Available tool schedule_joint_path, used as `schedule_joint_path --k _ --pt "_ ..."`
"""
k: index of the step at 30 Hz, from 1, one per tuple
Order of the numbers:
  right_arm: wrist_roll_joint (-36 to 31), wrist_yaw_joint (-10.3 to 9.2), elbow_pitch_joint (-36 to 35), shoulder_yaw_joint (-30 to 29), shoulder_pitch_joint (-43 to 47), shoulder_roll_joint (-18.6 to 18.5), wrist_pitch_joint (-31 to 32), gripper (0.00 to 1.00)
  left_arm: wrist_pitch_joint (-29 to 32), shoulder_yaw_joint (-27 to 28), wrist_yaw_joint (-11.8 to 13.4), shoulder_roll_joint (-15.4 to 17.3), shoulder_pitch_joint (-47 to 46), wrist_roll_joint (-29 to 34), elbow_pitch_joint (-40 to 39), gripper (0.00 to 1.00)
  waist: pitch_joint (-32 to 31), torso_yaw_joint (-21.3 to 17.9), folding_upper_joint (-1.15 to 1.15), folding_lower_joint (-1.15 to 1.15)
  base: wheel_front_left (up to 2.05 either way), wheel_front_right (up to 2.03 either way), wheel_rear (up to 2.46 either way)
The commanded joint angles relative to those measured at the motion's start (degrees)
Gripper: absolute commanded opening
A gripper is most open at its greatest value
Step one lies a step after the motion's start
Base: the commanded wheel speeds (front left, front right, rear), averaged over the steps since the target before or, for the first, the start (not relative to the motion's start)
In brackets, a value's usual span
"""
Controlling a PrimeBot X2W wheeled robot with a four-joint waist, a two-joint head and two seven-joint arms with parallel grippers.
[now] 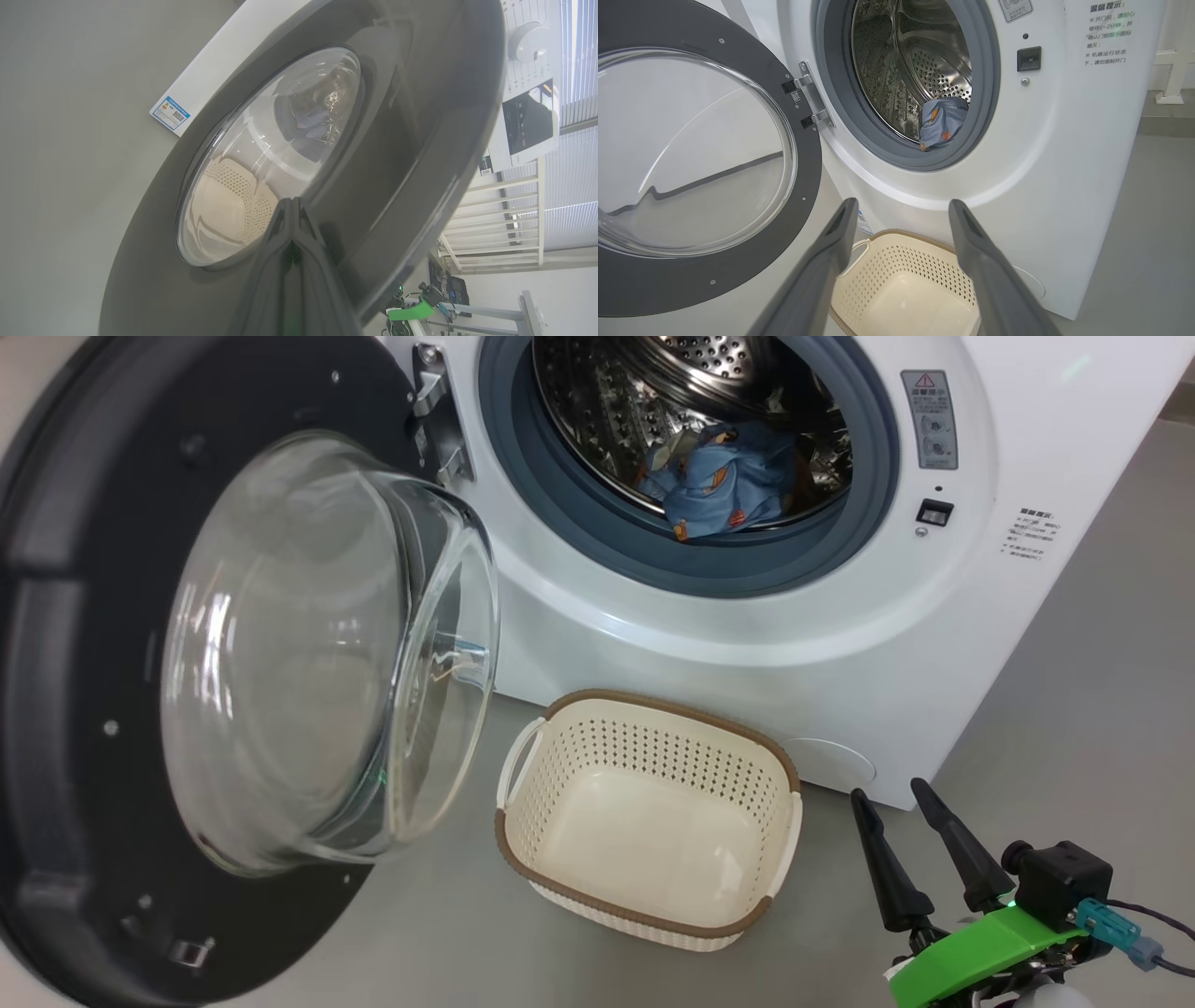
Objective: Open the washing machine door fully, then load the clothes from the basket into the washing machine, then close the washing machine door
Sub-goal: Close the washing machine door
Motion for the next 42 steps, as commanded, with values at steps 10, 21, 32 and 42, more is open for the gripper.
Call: schedule_joint_path --k 10,21,32,42 --pt "-1.4 0.09 -1.6 1.7 0.1 0.5 -0.4 1.00 5.1 1.2 -0.2 -1.0 0.1 -1.4 -11.3 0.00 -0.9 -3.0 0.00 0.00 0.00 0.00 0.00" --pt "-2.4 0.09 -1.7 1.7 0.3 0.7 -0.4 1.00 6.3 -0.9 -0.2 -6.1 -1.5 0.2 -15.8 0.00 -1.0 -9.1 0.00 0.00 0.00 0.00 0.00" --pt "-3.1 0.09 -2.2 1.4 0.2 1.8 -0.4 1.00 4.7 -2.4 -0.2 -10.4 -5.0 3.1 -16.3 0.00 -0.3 -16.7 0.00 0.00 0.00 0.00 0.00" --pt "-3.3 0.09 -2.8 0.7 -0.6 2.6 -0.4 1.00 1.1 -2.6 -0.2 -13.6 -8.7 5.9 -14.5 0.00 1.5 -24.1 0.00 0.00 0.00 0.00 0.00"
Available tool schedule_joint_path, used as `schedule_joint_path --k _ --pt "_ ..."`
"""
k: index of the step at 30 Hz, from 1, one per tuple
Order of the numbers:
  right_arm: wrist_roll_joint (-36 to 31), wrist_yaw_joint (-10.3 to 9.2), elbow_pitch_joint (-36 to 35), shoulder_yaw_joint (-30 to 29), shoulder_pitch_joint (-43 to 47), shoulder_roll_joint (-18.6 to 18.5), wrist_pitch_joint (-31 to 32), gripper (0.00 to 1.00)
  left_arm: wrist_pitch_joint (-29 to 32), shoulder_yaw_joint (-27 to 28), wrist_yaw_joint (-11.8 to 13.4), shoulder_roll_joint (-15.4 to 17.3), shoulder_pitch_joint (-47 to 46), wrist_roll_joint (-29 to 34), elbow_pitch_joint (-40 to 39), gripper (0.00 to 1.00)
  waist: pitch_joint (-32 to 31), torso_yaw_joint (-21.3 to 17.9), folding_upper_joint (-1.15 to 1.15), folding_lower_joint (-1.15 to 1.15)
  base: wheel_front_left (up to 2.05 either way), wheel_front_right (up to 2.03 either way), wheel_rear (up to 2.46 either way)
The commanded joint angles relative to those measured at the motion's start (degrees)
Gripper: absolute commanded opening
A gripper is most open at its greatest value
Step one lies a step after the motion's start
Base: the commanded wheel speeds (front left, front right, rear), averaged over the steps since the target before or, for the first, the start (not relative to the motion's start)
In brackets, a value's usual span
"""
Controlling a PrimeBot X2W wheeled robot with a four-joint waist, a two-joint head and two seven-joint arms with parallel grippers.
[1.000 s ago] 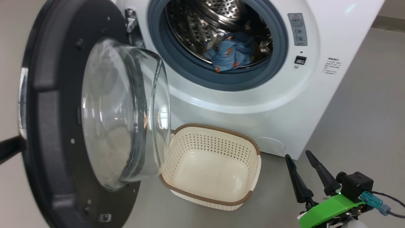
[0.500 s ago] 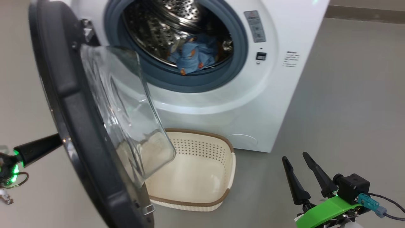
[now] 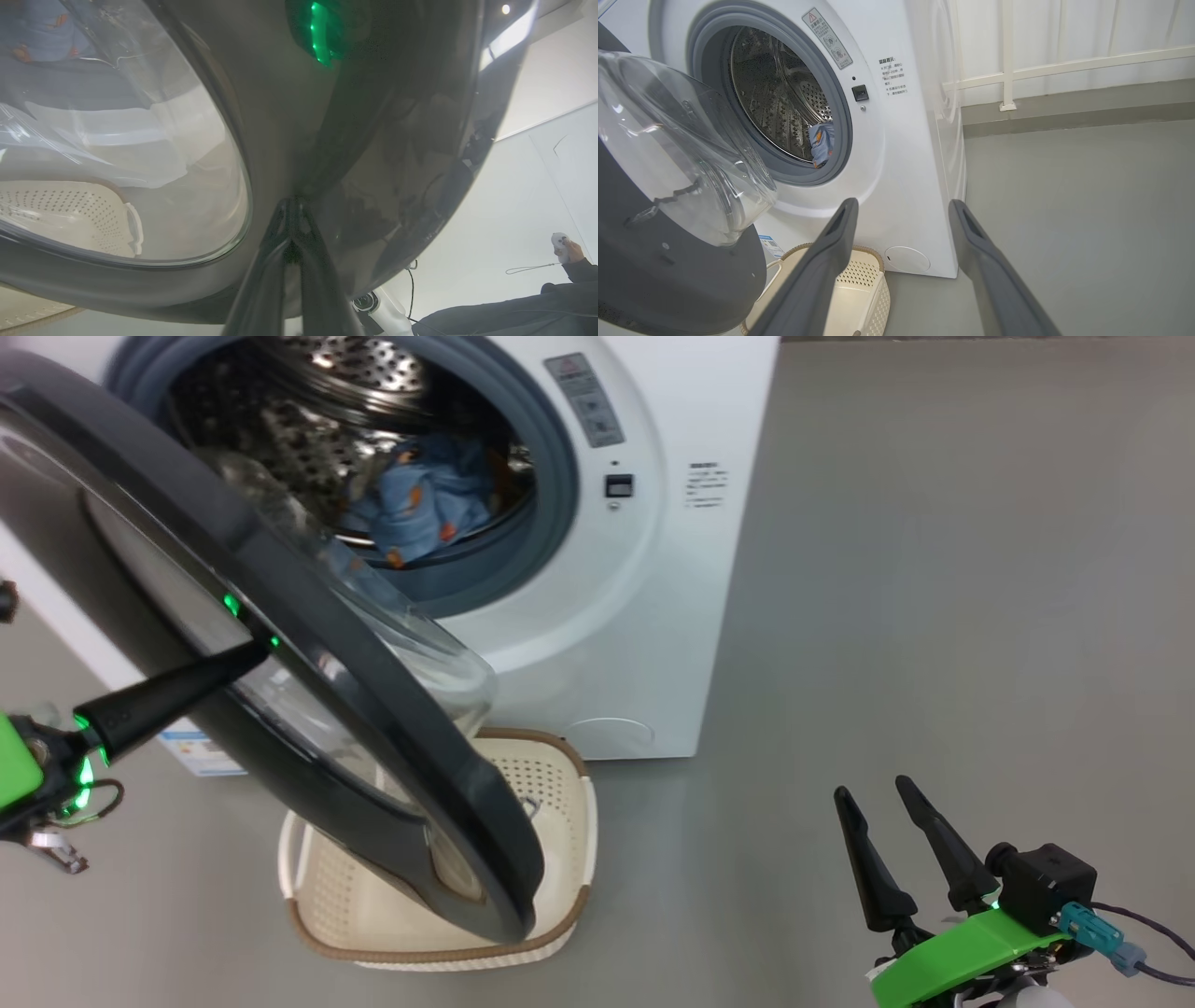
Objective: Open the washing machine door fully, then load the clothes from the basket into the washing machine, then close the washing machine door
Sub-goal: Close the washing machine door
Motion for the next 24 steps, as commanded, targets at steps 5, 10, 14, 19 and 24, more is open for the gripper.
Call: schedule_joint_path --k 5,10,14,19,24 --pt "-0.8 0.09 -1.8 0.5 -1.2 0.4 -0.4 1.00 -3.0 2.9 -0.2 1.4 -4.6 1.8 -0.6 0.00 1.6 -4.8 0.00 0.00 0.00 0.00 0.00" --pt "-0.8 0.09 -1.8 -0.1 -0.7 0.6 -0.4 1.00 -4.7 1.9 -0.2 0.8 -5.3 2.6 0.1 0.00 1.0 -4.7 0.00 0.00 0.00 0.00 0.00" --pt "-0.8 0.09 -1.7 -0.4 -0.5 0.6 -0.4 1.00 -5.0 1.4 -0.2 0.9 -3.9 2.6 -0.4 0.00 0.3 -3.3 0.00 0.00 0.00 0.00 0.00" --pt "-0.9 0.09 -1.7 -0.3 -0.2 0.5 -0.4 1.00 -6.9 2.4 -0.2 1.1 -0.9 2.5 -1.6 0.00 -0.5 -1.4 0.00 0.00 0.00 0.00 0.00" --pt "-0.8 0.09 -1.6 -0.5 0.3 0.2 -0.4 1.00 -9.0 3.3 -0.2 1.4 2.7 3.2 -2.7 0.00 -1.1 0.1 0.00 0.00 0.00 0.00 0.00"
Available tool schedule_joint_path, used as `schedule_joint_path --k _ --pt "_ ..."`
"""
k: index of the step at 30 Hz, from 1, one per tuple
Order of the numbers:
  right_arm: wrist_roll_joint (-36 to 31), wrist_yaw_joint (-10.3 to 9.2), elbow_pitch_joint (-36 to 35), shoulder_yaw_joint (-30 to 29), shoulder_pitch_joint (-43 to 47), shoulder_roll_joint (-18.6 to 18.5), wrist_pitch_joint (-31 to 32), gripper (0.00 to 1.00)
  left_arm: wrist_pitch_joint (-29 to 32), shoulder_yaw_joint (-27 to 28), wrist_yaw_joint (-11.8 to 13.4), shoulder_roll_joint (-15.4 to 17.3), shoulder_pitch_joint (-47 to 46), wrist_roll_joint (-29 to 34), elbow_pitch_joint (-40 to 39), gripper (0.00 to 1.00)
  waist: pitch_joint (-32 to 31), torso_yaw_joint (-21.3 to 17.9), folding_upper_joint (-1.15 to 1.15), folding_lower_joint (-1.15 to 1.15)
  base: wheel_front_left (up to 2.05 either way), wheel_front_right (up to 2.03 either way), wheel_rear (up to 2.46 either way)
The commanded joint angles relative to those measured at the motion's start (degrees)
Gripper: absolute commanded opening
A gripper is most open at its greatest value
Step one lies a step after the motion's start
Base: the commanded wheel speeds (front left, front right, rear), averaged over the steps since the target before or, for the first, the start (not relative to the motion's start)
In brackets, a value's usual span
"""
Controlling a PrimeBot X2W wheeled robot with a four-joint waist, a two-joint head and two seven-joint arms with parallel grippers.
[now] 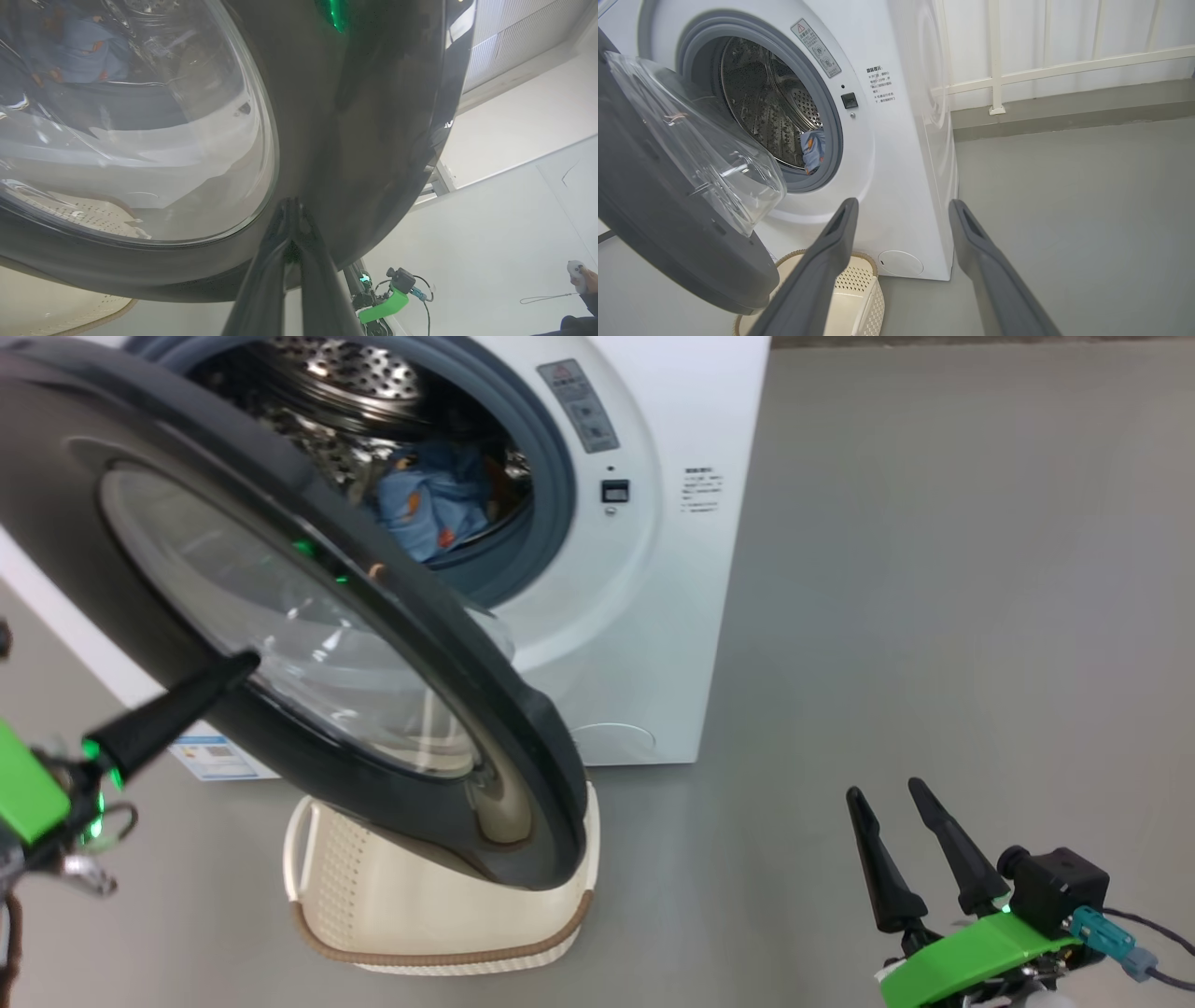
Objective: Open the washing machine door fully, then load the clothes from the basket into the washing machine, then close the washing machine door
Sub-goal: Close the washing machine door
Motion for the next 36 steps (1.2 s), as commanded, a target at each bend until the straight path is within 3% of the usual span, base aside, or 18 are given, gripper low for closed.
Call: schedule_joint_path --k 1,2,5,7,8,9,19,36 --pt "-0.7 0.09 -1.4 1.3 0.0 -0.4 -0.4 1.00 -0.3 2.7 -0.2 3.0 -0.6 0.4 -1.7 0.00 -0.6 0.9 0.00 0.00 0.00 0.00 0.00" --pt "-0.7 0.09 -1.4 1.2 0.1 -0.5 -0.4 1.00 -0.9 2.9 -0.2 3.1 0.5 0.6 -2.0 0.00 -0.7 1.2 0.00 0.00 0.00 0.00 0.00" --pt "-0.6 0.09 -1.5 1.2 0.4 -0.7 -0.4 1.00 -2.9 3.8 -0.2 3.1 3.7 0.8 -2.3 0.23 -0.9 1.9 0.00 0.00 0.00 0.00 0.00" --pt "-0.5 0.09 -1.6 1.4 0.6 -0.8 -0.4 1.00 -4.5 4.0 -0.2 3.3 5.8 1.6 -2.4 0.46 -1.1 2.2 0.00 0.00 0.00 0.00 0.00" --pt "-0.5 0.09 -1.6 1.4 0.7 -0.8 -0.4 1.00 -5.2 4.0 -0.2 3.3 6.9 1.9 -2.4 0.65 -1.1 2.3 0.00 0.00 0.00 0.00 0.00" --pt "-0.5 0.09 -1.7 1.4 0.8 -0.9 -0.4 1.00 -6.0 3.9 -0.2 3.5 8.0 2.3 -2.5 0.98 -1.1 2.4 0.00 0.00 0.00 0.00 0.00" --pt "0.0 0.09 -1.5 2.0 0.6 -1.5 -0.4 1.00 -20.4 -2.1 -0.2 6.3 16.2 9.6 -0.2 1.00 -0.7 2.3 0.00 0.00 0.00 0.00 0.00" --pt "0.1 0.09 -1.2 1.9 1.7 -2.6 -0.4 1.00 -51.2 -17.5 -0.2 9.6 22.6 11.0 5.2 1.00 -1.3 -0.9 0.00 0.00 0.00 0.00 0.00"
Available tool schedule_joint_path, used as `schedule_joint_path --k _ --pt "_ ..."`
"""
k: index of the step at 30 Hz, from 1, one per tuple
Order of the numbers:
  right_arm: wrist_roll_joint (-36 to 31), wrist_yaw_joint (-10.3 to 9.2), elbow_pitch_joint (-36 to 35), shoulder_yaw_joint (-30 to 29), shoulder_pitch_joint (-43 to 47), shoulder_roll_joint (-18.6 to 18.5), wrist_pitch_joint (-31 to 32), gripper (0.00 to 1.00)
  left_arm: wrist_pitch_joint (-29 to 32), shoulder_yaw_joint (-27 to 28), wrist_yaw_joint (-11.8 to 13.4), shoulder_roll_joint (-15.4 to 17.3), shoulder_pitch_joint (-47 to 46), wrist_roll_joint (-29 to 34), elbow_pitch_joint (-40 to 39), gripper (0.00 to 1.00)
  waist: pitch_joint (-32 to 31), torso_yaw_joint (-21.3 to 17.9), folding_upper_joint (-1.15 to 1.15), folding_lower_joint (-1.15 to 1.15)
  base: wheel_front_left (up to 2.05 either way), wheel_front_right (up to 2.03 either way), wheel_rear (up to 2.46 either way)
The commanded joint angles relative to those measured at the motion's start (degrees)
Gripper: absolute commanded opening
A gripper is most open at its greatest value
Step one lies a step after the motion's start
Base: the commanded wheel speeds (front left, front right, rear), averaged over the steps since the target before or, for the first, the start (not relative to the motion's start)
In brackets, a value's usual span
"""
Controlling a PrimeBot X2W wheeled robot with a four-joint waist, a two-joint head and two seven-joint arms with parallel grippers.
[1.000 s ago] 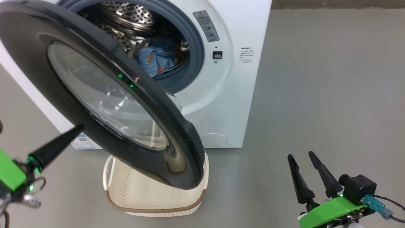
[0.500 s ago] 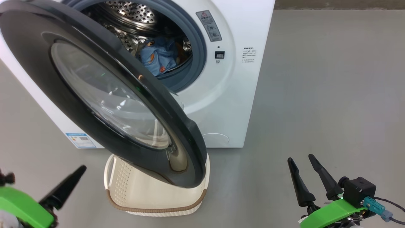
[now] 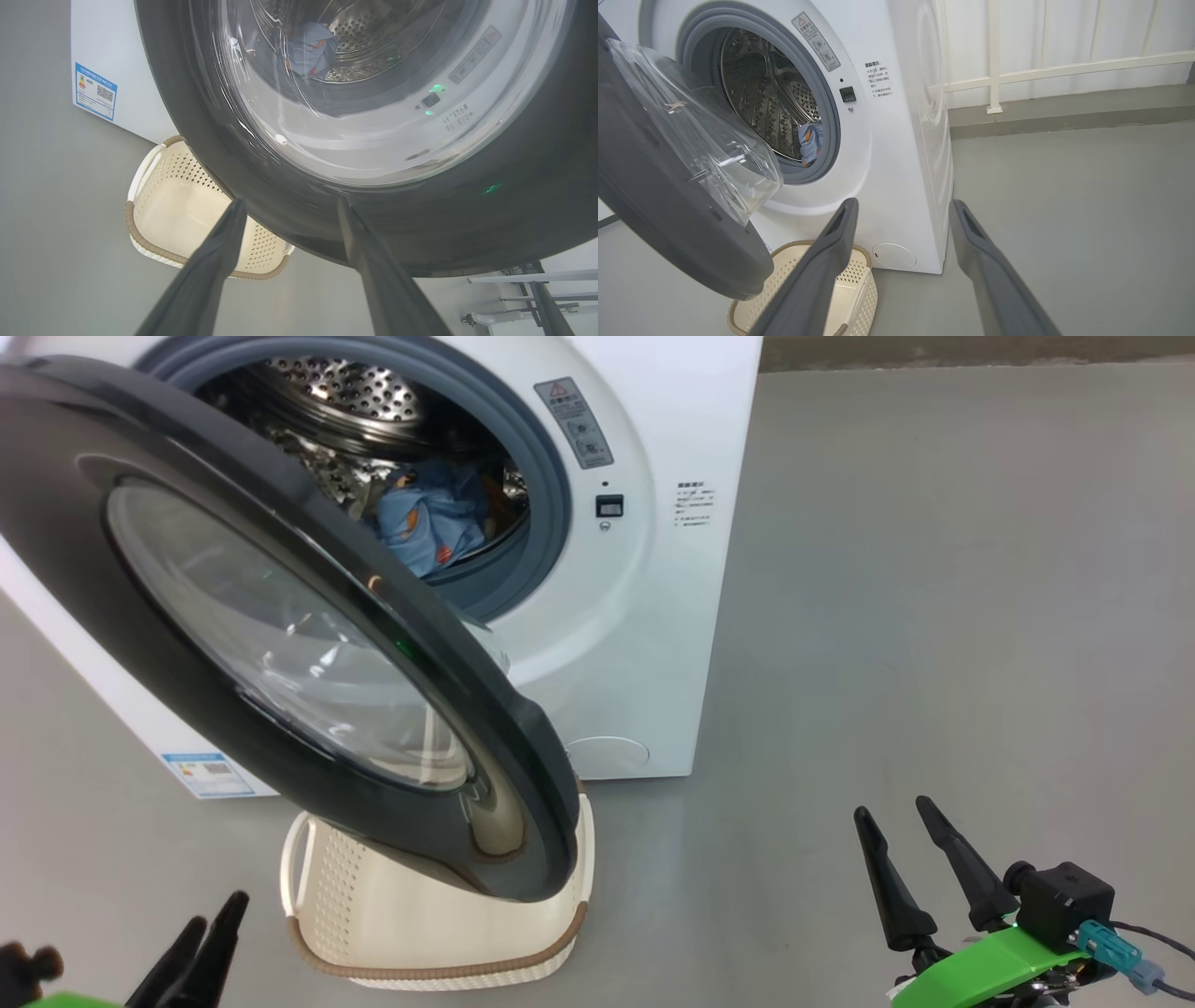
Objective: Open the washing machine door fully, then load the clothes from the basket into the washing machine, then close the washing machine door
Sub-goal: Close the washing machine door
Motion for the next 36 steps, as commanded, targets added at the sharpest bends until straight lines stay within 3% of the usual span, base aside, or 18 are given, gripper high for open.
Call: schedule_joint_path --k 1,5,10,19,27,36 --pt "0.0 0.09 -1.3 1.0 0.2 -0.7 -0.4 1.00 -3.9 0.4 -0.2 2.9 -1.4 1.6 0.3 1.00 -0.2 -0.6 0.00 0.00 0.00 0.00 0.00" --pt "-0.1 0.09 -1.3 0.7 0.5 -0.7 -0.4 1.00 -11.1 -3.4 -0.2 3.7 -1.9 4.8 4.0 1.00 -0.5 -1.4 0.00 0.00 0.00 0.00 0.00" --pt "-0.1 0.09 -1.2 0.0 0.9 -0.6 -0.4 1.00 -13.5 -4.3 -0.2 2.7 -3.2 9.3 8.3 1.00 -0.8 -2.0 0.00 0.00 0.00 0.00 0.00" --pt "-0.1 0.09 -1.5 -0.8 1.1 -0.2 -0.4 1.00 -13.6 6.7 -0.2 -4.6 -2.9 27.7 7.2 1.00 -0.8 -2.8 0.00 0.00 0.00 0.00 0.00" --pt "-0.1 0.09 -2.0 -1.7 0.9 -0.3 -0.4 1.00 -13.6 10.6 -0.2 -8.5 -1.6 41.2 2.9 1.00 -0.7 -2.9 0.00 0.00 0.00 0.00 0.00" --pt "-0.2 0.09 -2.1 -2.1 1.0 -0.1 -0.4 1.00 -13.6 14.0 -0.2 -13.2 0.5 49.8 -0.4 1.00 -0.4 -3.3 0.00 0.00 0.00 0.00 0.00"
